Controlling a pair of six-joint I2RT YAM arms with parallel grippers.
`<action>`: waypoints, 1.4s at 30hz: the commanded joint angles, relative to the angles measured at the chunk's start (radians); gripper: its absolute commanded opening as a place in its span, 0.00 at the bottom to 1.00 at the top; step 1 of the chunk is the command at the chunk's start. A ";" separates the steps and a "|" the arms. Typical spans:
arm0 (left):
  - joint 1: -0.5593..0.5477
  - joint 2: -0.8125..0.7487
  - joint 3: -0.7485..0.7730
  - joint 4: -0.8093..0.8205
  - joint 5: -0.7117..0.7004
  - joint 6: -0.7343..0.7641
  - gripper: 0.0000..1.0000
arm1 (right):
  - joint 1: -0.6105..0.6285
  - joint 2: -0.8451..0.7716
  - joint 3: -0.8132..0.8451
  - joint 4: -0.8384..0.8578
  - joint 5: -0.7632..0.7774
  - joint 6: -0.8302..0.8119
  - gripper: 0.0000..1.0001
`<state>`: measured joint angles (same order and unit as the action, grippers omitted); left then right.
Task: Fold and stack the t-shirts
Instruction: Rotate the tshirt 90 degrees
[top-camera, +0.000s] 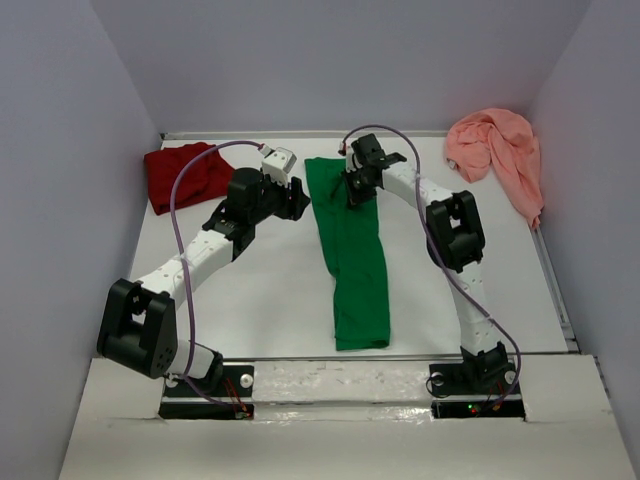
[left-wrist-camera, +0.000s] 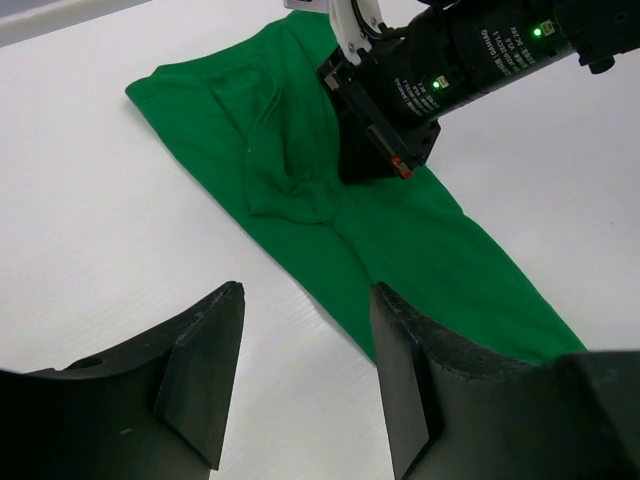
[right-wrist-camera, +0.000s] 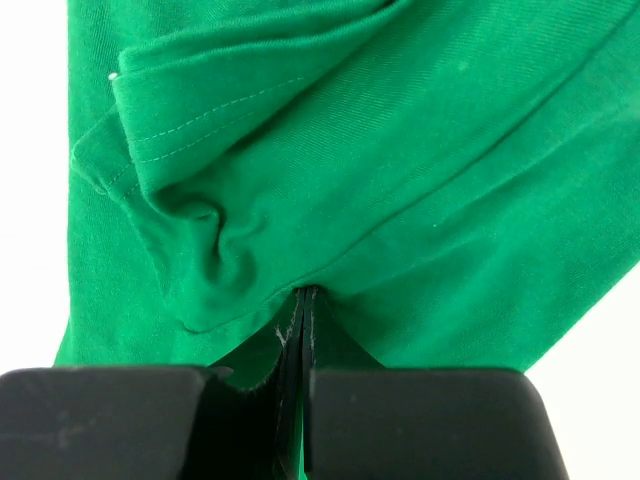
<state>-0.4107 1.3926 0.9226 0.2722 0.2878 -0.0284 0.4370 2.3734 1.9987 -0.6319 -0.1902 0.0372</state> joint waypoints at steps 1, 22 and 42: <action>0.001 -0.018 0.028 0.024 0.002 0.005 0.62 | -0.006 0.067 0.090 -0.022 0.012 0.029 0.00; 0.003 -0.035 0.045 0.021 -0.045 0.019 0.62 | -0.066 0.369 0.621 0.150 0.304 0.145 0.00; 0.004 -0.053 0.027 0.024 -0.078 0.022 0.62 | -0.075 -0.339 -0.061 0.114 0.006 0.104 0.00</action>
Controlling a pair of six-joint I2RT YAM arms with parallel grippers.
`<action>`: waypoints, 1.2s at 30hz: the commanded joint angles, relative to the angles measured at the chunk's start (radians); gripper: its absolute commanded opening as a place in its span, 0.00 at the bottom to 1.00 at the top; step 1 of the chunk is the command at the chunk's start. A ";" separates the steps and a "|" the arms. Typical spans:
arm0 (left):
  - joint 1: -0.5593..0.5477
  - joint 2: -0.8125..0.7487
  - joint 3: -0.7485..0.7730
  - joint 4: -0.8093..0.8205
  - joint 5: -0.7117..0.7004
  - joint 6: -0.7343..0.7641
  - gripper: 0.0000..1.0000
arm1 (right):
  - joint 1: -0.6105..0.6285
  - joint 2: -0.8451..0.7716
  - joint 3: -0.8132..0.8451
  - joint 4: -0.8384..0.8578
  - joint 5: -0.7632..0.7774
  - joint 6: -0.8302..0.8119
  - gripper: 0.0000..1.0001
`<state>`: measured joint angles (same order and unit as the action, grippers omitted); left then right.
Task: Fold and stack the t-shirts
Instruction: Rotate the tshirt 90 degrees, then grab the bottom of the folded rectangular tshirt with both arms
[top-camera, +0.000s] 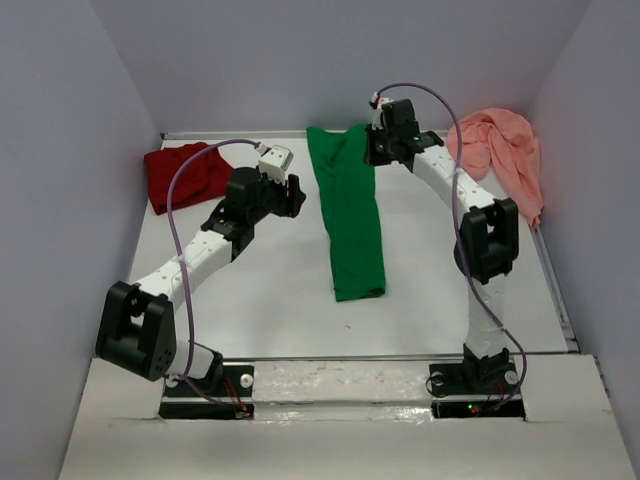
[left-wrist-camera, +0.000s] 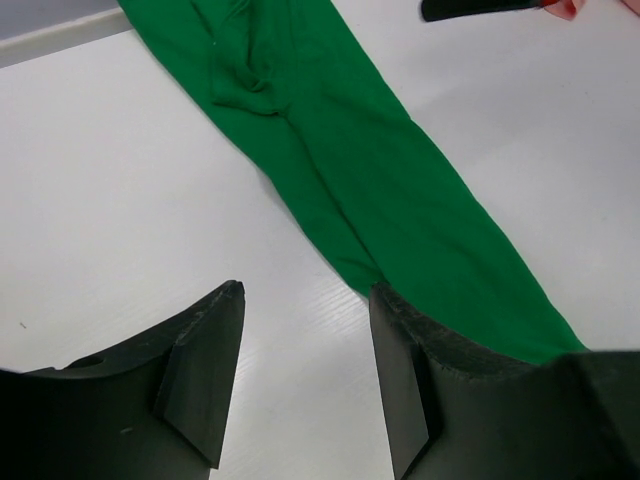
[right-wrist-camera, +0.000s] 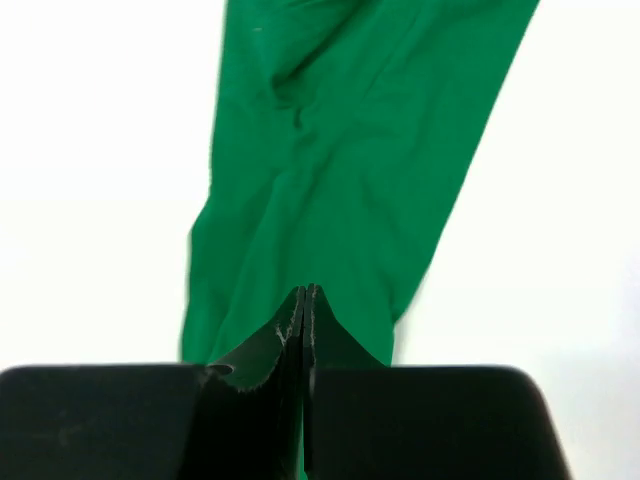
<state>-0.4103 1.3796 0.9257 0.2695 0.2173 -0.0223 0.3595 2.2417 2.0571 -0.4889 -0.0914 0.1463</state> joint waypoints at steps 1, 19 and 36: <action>0.004 -0.036 0.028 0.027 -0.001 0.016 0.62 | 0.002 -0.224 -0.132 -0.051 -0.111 -0.010 0.00; 0.005 0.032 0.061 0.008 0.021 0.012 0.61 | 0.002 -0.128 -0.325 -0.218 -0.278 -0.013 0.00; 0.005 0.029 0.064 0.010 0.025 0.007 0.62 | 0.013 -0.022 -0.347 -0.030 -0.194 0.004 0.00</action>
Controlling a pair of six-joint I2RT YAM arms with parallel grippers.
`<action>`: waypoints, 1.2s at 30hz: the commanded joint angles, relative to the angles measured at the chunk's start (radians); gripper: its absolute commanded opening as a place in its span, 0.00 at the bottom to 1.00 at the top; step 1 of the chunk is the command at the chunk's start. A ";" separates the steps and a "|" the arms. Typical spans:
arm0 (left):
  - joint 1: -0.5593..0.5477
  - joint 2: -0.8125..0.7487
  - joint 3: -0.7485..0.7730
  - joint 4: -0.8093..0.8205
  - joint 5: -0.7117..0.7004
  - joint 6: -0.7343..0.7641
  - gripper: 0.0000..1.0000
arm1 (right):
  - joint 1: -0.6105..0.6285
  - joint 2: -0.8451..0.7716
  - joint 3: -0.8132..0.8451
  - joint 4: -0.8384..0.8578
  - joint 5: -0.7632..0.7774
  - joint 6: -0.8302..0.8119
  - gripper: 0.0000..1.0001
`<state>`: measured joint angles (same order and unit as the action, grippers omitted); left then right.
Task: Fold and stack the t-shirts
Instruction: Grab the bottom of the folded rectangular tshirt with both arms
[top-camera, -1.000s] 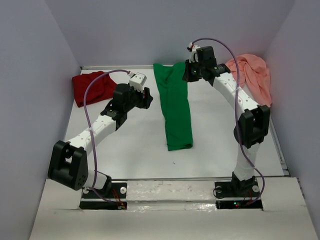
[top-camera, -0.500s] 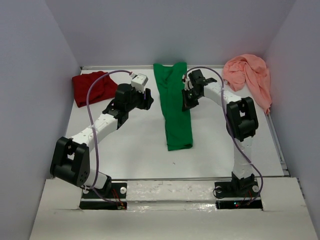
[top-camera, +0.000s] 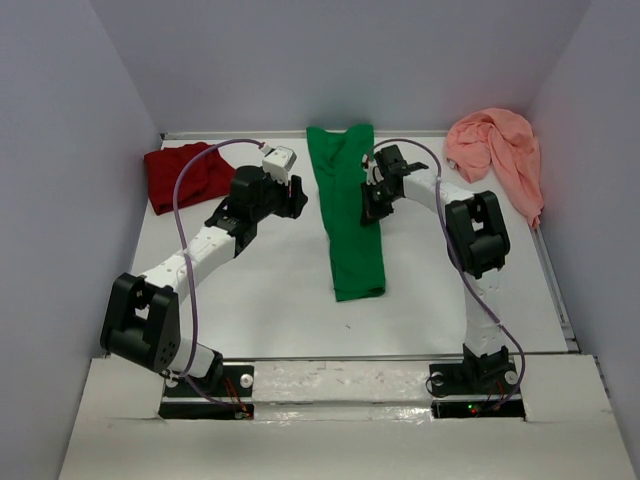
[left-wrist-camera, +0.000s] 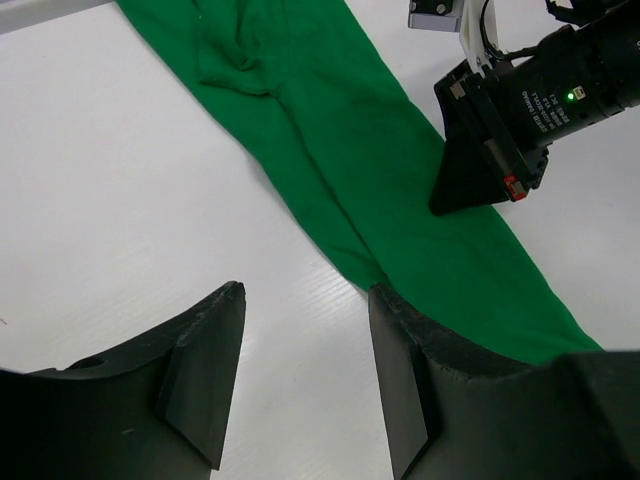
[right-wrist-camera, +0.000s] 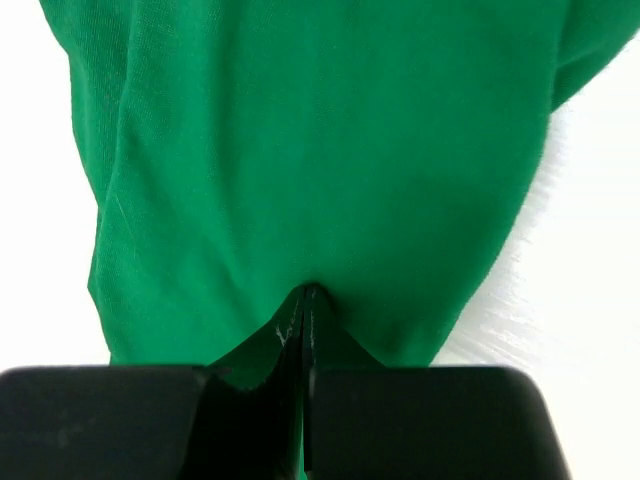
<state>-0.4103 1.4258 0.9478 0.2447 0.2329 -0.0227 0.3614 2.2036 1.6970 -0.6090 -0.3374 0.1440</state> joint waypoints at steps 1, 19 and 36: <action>0.005 -0.016 0.042 0.034 0.009 0.007 0.62 | 0.011 0.016 0.009 0.109 0.060 0.008 0.00; 0.005 -0.013 0.040 0.039 0.003 0.009 0.62 | 0.021 0.068 0.144 0.288 0.198 0.039 0.00; 0.007 0.152 0.238 -0.522 0.433 0.107 0.62 | 0.021 -0.329 0.063 -0.393 -0.098 -0.280 0.68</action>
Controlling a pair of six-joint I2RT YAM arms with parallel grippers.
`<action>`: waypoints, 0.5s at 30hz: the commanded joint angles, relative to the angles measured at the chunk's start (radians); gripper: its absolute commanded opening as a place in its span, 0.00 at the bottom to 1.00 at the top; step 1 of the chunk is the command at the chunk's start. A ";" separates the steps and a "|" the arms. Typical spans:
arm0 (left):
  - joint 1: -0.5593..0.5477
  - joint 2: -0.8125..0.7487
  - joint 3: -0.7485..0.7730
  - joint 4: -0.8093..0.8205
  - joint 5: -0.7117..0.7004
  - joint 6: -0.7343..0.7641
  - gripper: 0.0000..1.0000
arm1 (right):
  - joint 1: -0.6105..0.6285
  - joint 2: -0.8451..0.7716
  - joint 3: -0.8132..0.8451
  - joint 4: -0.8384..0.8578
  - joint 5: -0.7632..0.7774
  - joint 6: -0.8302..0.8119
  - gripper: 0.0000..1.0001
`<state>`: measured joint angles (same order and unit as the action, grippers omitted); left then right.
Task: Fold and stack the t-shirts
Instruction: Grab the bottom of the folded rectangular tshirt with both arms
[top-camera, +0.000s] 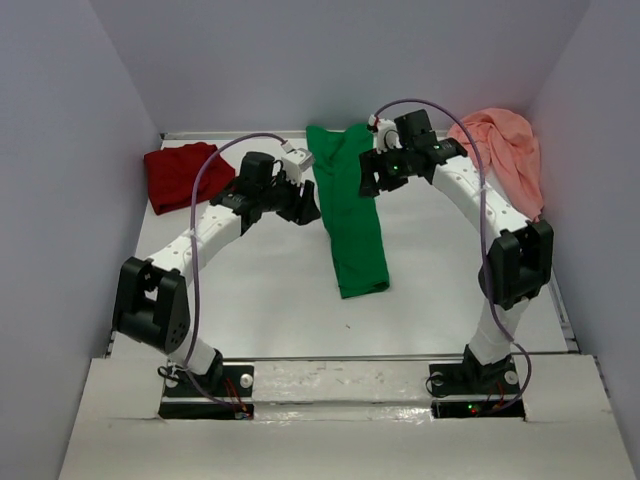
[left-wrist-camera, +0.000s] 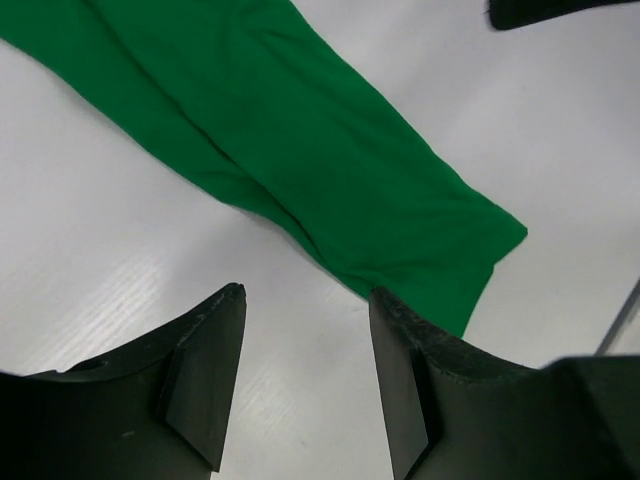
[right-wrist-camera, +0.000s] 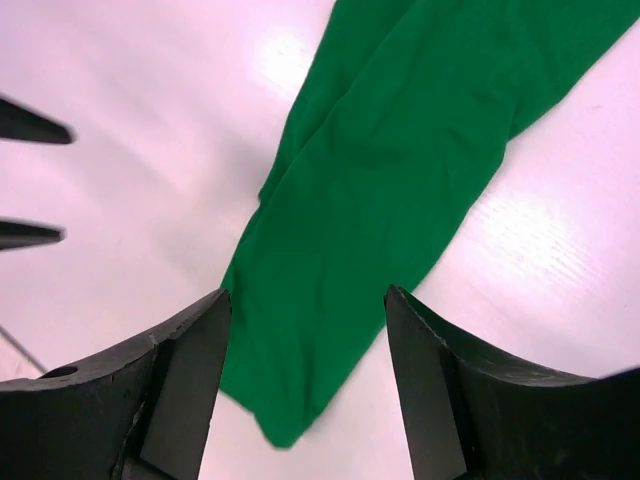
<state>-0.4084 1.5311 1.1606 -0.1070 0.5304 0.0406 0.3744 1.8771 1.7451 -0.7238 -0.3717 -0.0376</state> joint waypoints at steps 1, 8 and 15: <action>0.008 0.055 0.002 -0.162 0.144 0.030 0.62 | 0.008 0.011 0.010 -0.320 -0.061 -0.102 0.68; 0.014 0.164 -0.042 -0.152 0.264 0.007 0.62 | 0.008 0.043 -0.142 -0.454 -0.023 -0.137 0.65; -0.050 0.271 -0.067 -0.131 0.319 0.001 0.62 | -0.002 0.028 -0.262 -0.441 0.046 -0.145 0.64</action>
<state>-0.4091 1.7924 1.1183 -0.2379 0.7738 0.0505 0.3744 1.9572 1.5036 -1.1381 -0.3721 -0.1623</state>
